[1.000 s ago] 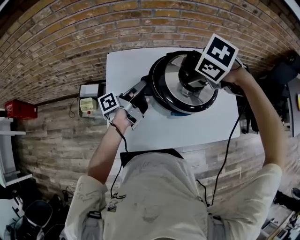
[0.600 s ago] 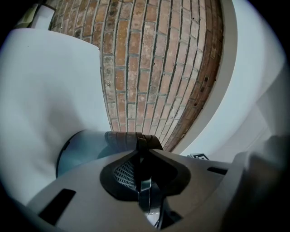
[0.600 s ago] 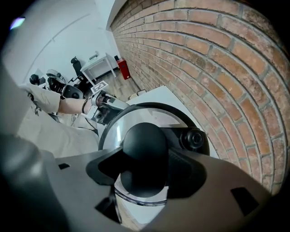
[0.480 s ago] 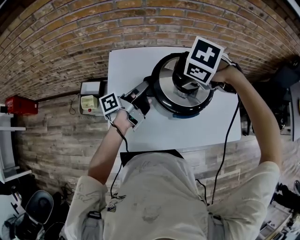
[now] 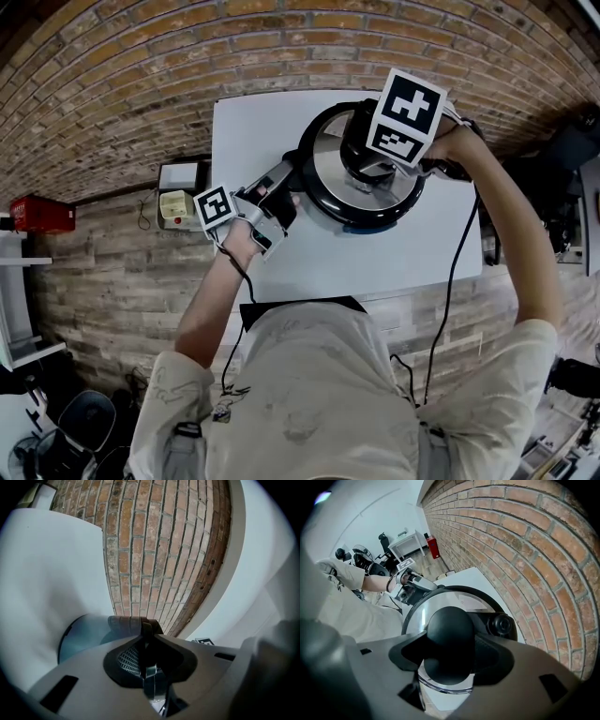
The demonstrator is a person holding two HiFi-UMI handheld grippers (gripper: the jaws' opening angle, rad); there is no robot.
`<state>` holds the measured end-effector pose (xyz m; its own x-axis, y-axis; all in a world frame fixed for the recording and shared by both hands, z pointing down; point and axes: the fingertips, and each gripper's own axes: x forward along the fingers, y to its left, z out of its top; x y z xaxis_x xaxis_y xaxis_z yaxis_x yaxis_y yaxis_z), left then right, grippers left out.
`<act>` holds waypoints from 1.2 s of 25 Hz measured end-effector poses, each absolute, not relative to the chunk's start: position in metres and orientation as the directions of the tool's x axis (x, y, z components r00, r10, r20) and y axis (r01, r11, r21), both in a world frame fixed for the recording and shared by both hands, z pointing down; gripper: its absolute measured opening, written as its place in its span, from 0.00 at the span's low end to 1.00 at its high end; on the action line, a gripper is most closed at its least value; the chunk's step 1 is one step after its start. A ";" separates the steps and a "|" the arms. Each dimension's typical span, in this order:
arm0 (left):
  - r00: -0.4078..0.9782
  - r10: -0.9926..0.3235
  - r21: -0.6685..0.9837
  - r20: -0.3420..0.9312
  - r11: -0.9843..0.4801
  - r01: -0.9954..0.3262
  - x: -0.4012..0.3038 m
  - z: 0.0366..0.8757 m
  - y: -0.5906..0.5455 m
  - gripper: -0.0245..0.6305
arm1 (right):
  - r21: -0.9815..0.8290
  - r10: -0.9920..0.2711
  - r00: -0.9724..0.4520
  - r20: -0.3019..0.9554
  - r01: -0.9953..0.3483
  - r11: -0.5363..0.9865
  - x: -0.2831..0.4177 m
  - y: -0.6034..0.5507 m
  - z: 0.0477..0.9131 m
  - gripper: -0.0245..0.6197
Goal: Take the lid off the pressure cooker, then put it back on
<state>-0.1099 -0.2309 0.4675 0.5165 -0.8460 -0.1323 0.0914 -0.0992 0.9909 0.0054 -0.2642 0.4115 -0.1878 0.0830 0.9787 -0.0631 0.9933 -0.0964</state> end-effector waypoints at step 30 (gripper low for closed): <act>0.557 -0.820 0.991 -0.133 -0.104 0.084 -0.106 0.466 -0.232 0.14 | -0.102 0.141 -0.076 0.987 0.384 0.918 0.012 -0.254 0.412 0.51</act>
<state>-0.1055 -0.2324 0.4661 0.5571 -0.8197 -0.1328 0.0837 -0.1037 0.9911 0.0116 -0.2542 0.4124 -0.0757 0.1409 0.9871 0.3841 0.9177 -0.1016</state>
